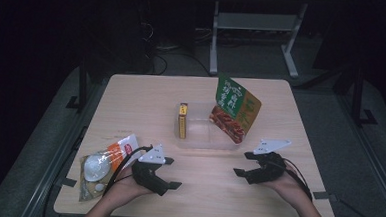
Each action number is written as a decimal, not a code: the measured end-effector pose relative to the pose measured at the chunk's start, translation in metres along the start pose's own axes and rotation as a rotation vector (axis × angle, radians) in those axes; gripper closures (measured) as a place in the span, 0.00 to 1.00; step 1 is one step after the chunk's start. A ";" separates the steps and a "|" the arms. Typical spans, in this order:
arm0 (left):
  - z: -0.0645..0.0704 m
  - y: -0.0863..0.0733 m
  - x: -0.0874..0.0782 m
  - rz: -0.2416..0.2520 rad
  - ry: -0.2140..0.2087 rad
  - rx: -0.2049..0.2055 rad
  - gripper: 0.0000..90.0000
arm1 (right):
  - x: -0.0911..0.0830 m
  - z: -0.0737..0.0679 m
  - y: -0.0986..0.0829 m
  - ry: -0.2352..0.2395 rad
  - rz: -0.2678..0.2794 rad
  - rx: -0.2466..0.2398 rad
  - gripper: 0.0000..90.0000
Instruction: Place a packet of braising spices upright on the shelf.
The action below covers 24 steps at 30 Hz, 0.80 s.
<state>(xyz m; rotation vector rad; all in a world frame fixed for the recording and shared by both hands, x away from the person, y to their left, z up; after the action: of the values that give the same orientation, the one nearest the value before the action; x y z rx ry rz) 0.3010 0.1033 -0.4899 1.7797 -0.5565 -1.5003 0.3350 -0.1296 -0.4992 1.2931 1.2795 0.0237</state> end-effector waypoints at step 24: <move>-0.057 -0.022 -0.095 0.036 0.192 -0.067 0.30 | 0.013 -0.002 -0.011 -0.002 -0.070 -0.043 0.29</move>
<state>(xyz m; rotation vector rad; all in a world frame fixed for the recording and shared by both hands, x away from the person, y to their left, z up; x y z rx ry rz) 0.3319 0.2003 -0.4420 1.8273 -0.4341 -1.2911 0.3316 -0.1243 -0.5154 1.2104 1.3156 0.0005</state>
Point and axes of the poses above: each handheld gripper's, and its own axes: x roughly forward along the jaws, y roughly out of its top, z roughly to its right, the point moved 10 cm from there along x, roughly forward along the jaws, and after that the axes turned 11 degrees about x, right-handed, at the moved point
